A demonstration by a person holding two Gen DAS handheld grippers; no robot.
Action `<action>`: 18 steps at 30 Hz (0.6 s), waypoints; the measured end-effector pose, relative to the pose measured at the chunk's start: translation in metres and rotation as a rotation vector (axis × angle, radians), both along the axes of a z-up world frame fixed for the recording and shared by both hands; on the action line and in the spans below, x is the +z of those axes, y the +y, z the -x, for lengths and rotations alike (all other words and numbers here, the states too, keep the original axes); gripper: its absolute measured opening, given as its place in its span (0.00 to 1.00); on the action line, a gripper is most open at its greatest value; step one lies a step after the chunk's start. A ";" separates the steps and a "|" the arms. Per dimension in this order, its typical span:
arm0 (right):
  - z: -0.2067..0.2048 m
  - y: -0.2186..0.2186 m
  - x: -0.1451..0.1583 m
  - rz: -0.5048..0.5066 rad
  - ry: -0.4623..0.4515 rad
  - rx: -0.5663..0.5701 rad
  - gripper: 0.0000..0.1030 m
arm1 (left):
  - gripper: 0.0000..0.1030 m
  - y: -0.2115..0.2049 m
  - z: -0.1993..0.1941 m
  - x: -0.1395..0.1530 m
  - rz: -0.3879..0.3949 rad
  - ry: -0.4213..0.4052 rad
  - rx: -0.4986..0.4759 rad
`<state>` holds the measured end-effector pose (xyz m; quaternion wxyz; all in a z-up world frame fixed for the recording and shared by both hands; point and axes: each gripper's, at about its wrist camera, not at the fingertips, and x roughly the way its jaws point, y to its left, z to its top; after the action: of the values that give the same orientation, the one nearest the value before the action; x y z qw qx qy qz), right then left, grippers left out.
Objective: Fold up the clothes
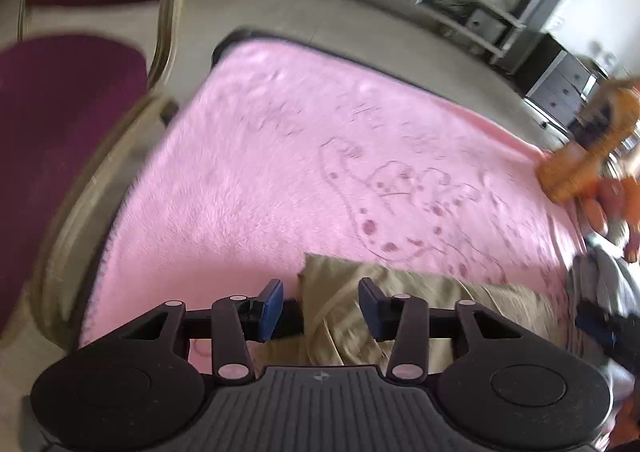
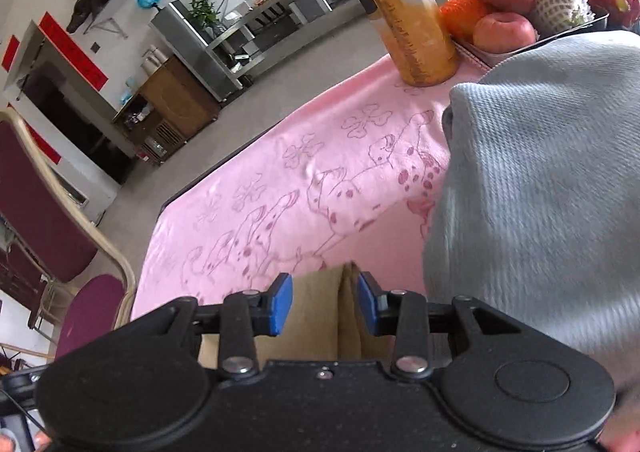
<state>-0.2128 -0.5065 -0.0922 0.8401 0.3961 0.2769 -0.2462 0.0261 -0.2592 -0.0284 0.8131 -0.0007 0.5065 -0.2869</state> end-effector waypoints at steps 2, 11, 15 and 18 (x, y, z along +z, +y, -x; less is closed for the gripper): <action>-0.007 -0.004 -0.005 0.001 0.008 -0.002 0.29 | 0.35 -0.001 -0.014 -0.015 0.033 0.064 0.026; -0.036 -0.017 -0.028 -0.066 0.048 -0.002 0.24 | 0.41 -0.017 -0.038 -0.047 0.106 0.225 0.041; -0.046 -0.016 -0.036 -0.061 0.066 -0.008 0.20 | 0.20 -0.024 -0.032 -0.050 0.081 0.185 0.016; -0.049 -0.011 -0.039 -0.018 0.095 0.009 0.02 | 0.12 -0.030 -0.018 -0.044 0.020 0.078 0.004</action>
<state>-0.1638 -0.5179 -0.1316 0.8235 0.3903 0.3205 -0.2586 0.0445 -0.2896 -0.0724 0.7934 -0.0212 0.5347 -0.2901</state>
